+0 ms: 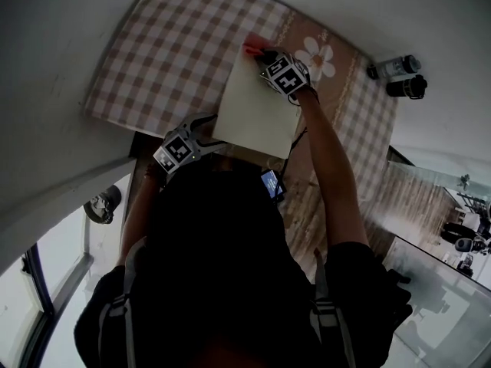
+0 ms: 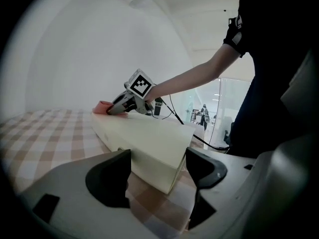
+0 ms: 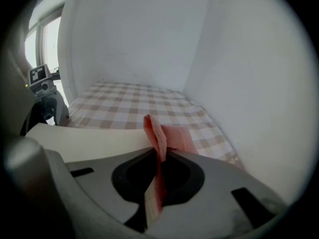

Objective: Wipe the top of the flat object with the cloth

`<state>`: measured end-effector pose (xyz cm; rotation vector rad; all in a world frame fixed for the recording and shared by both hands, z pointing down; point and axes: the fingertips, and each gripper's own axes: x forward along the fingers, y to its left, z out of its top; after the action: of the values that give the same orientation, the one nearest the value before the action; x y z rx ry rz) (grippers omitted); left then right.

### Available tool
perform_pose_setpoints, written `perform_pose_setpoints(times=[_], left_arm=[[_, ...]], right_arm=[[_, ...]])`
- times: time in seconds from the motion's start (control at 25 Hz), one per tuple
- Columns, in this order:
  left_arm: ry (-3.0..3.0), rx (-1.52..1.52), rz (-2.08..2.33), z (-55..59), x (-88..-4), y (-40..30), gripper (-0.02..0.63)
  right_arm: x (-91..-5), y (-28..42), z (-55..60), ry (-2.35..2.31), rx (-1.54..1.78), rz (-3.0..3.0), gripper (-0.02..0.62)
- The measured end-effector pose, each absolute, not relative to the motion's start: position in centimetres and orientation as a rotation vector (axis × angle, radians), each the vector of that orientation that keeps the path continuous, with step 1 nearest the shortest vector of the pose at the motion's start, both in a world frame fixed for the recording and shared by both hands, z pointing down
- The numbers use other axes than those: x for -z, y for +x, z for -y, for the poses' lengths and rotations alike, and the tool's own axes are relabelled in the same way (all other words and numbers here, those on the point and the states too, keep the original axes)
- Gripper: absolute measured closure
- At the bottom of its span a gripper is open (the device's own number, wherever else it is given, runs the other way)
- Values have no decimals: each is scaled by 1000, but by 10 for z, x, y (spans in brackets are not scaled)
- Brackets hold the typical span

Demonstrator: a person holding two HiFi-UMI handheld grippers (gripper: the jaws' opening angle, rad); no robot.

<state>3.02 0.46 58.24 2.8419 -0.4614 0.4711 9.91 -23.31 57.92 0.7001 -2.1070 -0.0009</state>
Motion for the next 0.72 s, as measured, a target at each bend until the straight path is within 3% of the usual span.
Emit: perform_pose_setpoints(times=[0.16,0.36,0.56,0.72], left_arm=[[2844,-433,443,-34,-584,21,241],[2864,-427,452,28,-583,41,243],[2863,-428,452,-7,-589,30,244],[2849,-436,434,33,-586,44,244]], right_arm=[[-582,89,195,719,-35,2104,578],[-585,112,248,739,-78,2092,578],[-588,97,206,737,-62,2085,578],[-585,107,237,725,-69,2093,578]])
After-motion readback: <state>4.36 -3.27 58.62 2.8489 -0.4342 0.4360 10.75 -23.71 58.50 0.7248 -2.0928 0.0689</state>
